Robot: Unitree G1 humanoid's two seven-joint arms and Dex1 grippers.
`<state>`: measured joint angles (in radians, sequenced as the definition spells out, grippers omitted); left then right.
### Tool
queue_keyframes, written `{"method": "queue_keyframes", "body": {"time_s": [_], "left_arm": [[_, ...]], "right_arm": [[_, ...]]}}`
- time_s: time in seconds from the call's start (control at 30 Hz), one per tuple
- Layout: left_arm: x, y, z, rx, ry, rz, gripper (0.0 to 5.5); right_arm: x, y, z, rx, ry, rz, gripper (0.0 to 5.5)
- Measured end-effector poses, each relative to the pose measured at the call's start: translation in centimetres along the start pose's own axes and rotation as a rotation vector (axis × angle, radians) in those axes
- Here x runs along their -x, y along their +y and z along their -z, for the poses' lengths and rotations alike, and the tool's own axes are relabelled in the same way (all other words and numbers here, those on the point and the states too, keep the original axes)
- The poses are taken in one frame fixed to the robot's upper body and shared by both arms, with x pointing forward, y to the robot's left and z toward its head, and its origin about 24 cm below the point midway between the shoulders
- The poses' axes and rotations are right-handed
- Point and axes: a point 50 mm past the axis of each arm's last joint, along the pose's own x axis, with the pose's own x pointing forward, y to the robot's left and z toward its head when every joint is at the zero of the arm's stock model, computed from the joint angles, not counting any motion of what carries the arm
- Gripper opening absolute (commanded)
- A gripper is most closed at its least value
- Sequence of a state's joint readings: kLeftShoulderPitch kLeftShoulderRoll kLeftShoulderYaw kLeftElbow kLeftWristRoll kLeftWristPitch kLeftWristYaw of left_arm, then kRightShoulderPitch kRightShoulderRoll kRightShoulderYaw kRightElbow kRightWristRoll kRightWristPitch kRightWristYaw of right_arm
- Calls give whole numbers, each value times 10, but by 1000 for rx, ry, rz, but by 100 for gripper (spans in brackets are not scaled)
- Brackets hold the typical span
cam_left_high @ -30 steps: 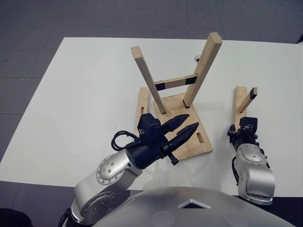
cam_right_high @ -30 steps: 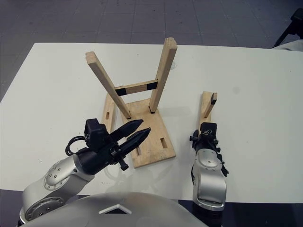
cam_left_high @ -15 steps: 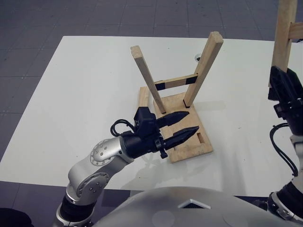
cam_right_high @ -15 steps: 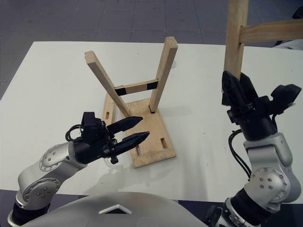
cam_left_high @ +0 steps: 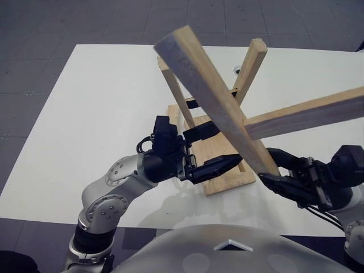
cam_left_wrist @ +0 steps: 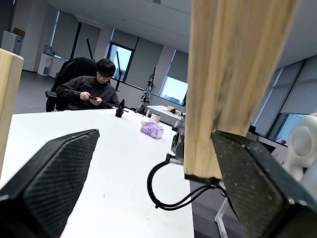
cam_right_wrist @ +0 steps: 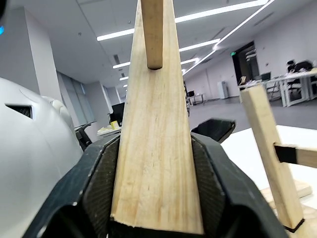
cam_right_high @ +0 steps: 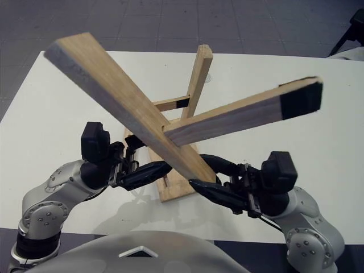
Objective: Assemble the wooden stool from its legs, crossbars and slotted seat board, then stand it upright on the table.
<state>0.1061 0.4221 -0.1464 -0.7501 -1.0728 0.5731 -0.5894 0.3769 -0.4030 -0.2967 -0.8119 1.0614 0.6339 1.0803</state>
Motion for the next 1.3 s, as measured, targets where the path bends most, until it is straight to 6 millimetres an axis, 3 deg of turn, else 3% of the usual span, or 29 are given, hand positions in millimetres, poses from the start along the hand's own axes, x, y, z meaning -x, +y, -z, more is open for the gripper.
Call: {"method": "queue_keyframes", "body": {"time_s": [0.3, 0.4, 0.7, 0.93, 1.3], "left_arm": [[7, -5, -3, 41, 8, 78, 419], [12, -17, 3, 65, 66, 202, 419], [23, -12, 7, 51, 117, 190, 419], [12, 0, 12, 9, 106, 102, 419], [-3, -11, 4, -51, 118, 194, 419]], "right_arm": [[-14, -3, 16, 2, 74, -45, 204], [-16, -5, 18, 2, 90, -26, 204], [-19, -6, 21, -6, 109, -13, 204], [-21, -5, 32, -34, 152, -31, 204], [-21, -5, 54, -104, 216, -46, 204]]}}
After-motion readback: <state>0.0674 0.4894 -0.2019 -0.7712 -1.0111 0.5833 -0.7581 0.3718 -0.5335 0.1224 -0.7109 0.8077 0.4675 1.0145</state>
